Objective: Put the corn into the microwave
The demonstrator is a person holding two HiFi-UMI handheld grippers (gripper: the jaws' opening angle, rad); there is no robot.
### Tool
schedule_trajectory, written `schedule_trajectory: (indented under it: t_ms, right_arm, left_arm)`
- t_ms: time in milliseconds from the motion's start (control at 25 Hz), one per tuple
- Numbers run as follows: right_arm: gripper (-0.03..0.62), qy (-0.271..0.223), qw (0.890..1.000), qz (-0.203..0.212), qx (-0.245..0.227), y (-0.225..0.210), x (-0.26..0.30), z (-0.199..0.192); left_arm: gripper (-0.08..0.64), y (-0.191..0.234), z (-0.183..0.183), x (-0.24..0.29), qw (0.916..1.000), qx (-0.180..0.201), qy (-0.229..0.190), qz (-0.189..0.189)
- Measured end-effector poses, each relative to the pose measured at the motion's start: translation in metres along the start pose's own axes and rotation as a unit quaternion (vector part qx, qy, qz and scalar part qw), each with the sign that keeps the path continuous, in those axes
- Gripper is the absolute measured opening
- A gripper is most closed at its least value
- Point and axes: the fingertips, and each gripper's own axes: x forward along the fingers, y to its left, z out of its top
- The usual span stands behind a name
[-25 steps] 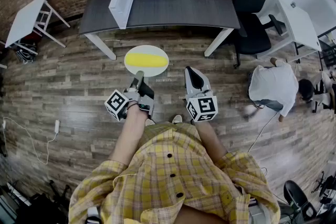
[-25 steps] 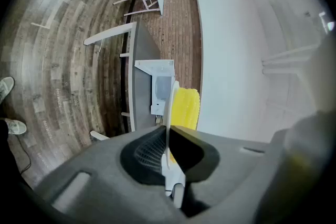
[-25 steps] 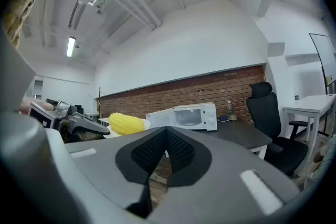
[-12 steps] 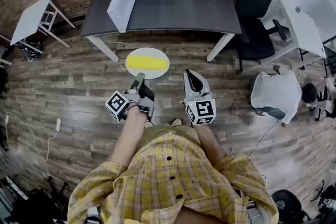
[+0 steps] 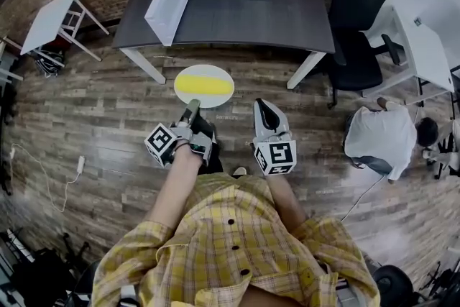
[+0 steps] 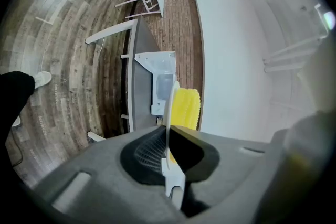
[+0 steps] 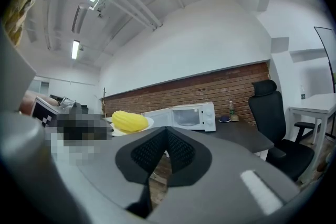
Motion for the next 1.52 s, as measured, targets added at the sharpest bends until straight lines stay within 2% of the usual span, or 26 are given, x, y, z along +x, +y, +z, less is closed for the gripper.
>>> schedule_trajectory:
  t_ms: [280,600,800,1080,1200,1400,1520]
  right_arm:
    - [0.003,0.010,1.000,0.001,-0.005,-0.026,0.046,-0.001]
    - [0.002,0.002,1.000,-0.006,-0.016,-0.059,0.138,0.015]
    - [-0.001,-0.012,1.000,-0.020,-0.008,-0.079,0.200,0.035]
    - [-0.002,-0.006,0.999,-0.044,-0.002,-0.098,0.280,0.047]
    - [-0.005,-0.001,0.999,-0.052,-0.007,-0.105,0.311,0.051]
    - [-0.005,-0.006,0.998,-0.060,0.000,-0.110,0.349,0.060]
    - [-0.005,-0.003,0.998,-0.066,-0.003,-0.112,0.364,0.059]
  left_arm:
    - [0.017,0.013,0.015,0.049,0.9999,-0.011,-0.001,0.013]
    - [0.017,0.001,0.049,0.139,0.9996,-0.006,0.025,-0.006]
    - [0.017,0.000,0.083,0.195,0.9987,-0.003,0.046,0.020]
    - [0.017,-0.018,0.127,0.269,0.9978,0.016,0.062,0.013]
    - [0.017,-0.029,0.139,0.299,0.9976,0.004,0.068,-0.006]
    - [0.017,-0.036,0.155,0.332,0.9966,0.012,0.082,-0.003]
    - [0.017,-0.030,0.164,0.343,0.9959,0.012,0.089,0.010]
